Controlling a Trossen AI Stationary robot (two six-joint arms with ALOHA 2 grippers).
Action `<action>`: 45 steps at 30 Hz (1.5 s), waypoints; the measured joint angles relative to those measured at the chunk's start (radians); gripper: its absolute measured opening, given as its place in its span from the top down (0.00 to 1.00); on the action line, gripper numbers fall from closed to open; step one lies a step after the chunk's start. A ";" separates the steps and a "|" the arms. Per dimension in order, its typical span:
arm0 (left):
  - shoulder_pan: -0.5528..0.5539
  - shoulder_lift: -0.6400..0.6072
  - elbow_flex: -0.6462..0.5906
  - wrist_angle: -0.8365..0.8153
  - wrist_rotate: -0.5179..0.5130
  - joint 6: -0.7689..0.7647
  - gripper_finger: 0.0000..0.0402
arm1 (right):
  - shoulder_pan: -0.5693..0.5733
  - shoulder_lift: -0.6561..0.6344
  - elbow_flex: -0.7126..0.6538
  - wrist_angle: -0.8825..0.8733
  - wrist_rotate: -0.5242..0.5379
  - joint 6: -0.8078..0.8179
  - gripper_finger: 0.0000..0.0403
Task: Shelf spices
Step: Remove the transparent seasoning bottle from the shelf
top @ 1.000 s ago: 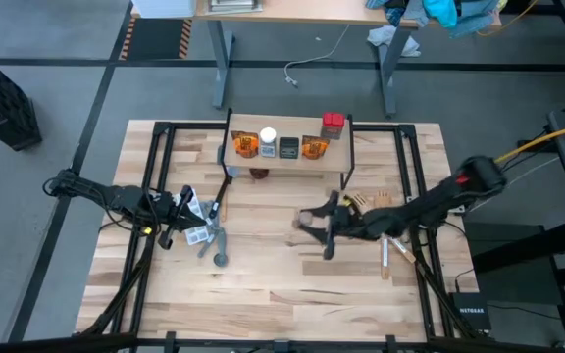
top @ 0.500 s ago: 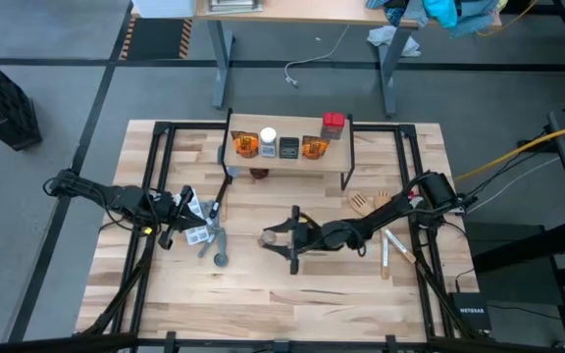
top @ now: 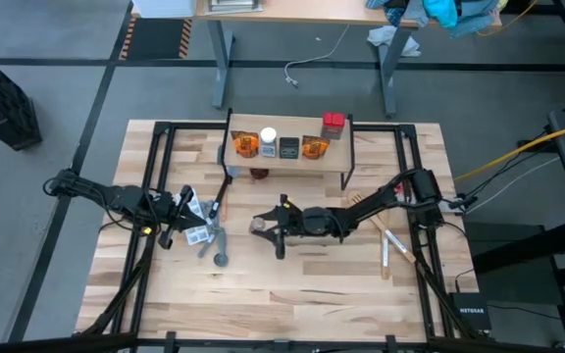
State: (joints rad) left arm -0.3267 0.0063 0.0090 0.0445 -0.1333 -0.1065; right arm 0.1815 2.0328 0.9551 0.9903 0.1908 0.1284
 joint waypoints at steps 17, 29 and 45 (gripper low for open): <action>0.000 0.000 0.000 0.018 0.000 0.044 0.99 | 0.001 0.216 0.183 -0.060 -0.053 0.004 0.52; 0.000 0.000 0.000 -0.003 0.000 0.055 0.99 | 0.001 0.247 0.225 -0.139 -0.052 -0.009 0.52; 0.000 0.003 0.000 -0.007 0.000 0.028 0.99 | 0.001 0.246 0.225 -0.201 -0.018 -0.010 0.36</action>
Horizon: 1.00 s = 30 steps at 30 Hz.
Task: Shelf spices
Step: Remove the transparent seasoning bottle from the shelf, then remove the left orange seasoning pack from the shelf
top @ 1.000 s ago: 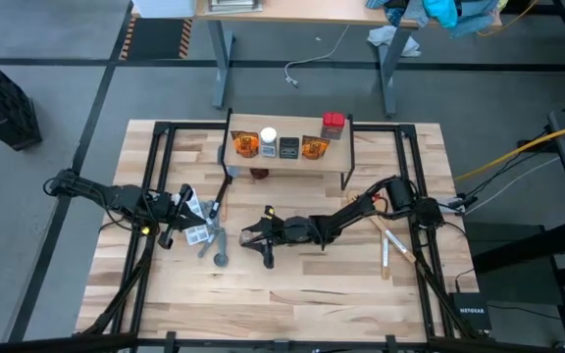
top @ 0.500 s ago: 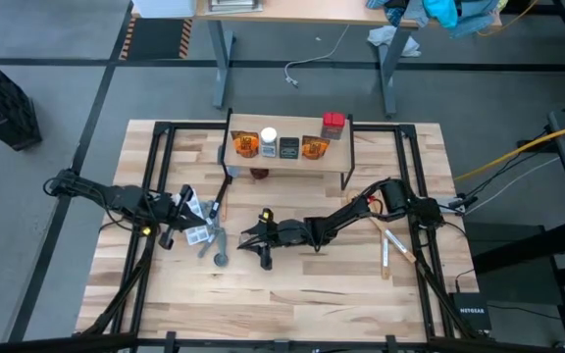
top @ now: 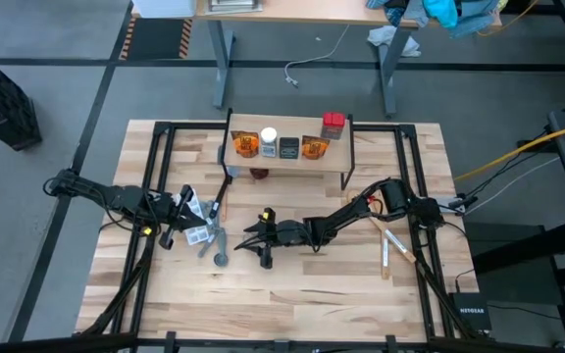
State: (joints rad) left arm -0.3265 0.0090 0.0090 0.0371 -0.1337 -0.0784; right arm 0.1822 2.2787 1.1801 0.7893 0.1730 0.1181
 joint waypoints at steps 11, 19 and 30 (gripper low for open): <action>0.000 0.000 0.000 0.071 -0.099 -0.072 0.97 | -0.009 -0.074 0.000 -0.011 -0.010 -0.073 0.36; 0.000 0.000 0.000 0.282 -0.180 0.103 0.76 | -0.056 -0.222 0.000 -0.172 -0.004 -0.162 0.36; 0.107 0.000 0.000 0.326 -0.612 0.376 0.40 | -0.169 -0.321 0.000 -0.264 0.000 -0.203 0.36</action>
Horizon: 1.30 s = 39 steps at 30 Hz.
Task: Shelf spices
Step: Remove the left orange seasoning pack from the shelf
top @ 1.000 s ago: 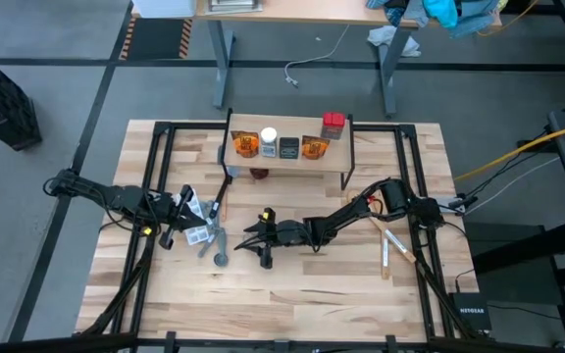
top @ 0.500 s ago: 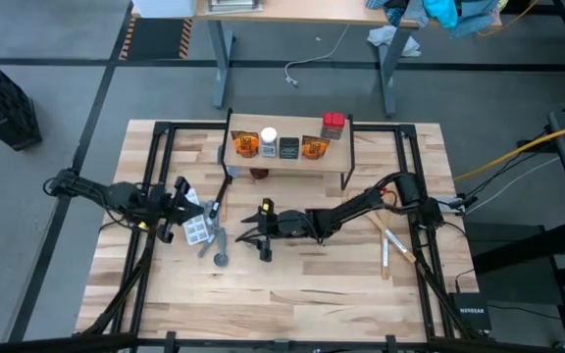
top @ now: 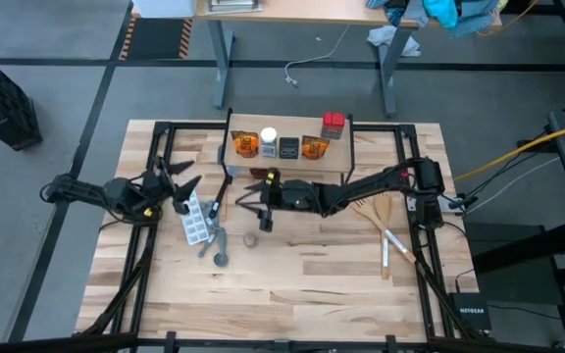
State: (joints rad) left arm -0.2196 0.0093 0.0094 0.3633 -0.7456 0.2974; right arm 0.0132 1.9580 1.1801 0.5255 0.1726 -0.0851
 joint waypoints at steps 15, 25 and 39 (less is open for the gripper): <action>0.404 0.028 0.006 -0.014 0.337 -0.134 0.40 | -0.014 -0.227 -0.001 -0.347 0.042 -0.003 0.36; 0.627 0.305 0.135 -0.005 0.571 -0.188 0.40 | -0.014 -0.288 -0.001 -0.466 0.162 -0.030 0.36; 0.838 0.841 0.400 -0.006 0.776 -0.115 0.40 | -0.014 -0.296 -0.001 -0.594 0.245 -0.058 0.36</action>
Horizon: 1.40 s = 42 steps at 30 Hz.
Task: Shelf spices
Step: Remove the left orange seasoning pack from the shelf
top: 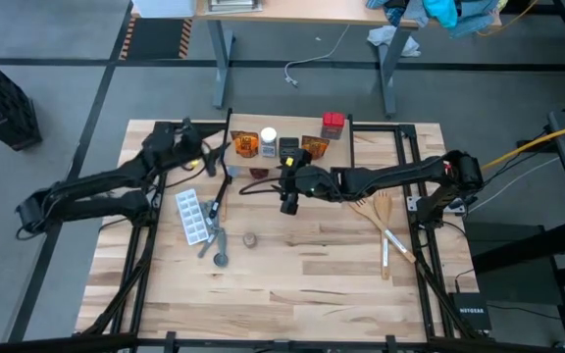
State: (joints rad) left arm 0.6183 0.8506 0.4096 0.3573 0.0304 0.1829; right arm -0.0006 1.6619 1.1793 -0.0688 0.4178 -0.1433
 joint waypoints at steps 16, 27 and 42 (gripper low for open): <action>0.045 0.344 0.195 0.001 0.207 0.022 0.46 | 0.000 0.000 0.000 -0.047 0.046 -0.023 0.36; 0.049 0.311 0.207 -0.005 0.203 0.010 0.97 | 0.000 0.001 0.000 -0.058 0.108 -0.044 0.36; 0.033 0.025 0.207 -0.253 0.200 -0.010 0.99 | 0.000 -0.152 0.000 -0.204 0.183 -0.016 0.58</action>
State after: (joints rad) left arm 0.6515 0.8761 0.6170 0.1043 0.2304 0.1732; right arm -0.0006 1.5095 1.1793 -0.2725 0.6009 -0.1589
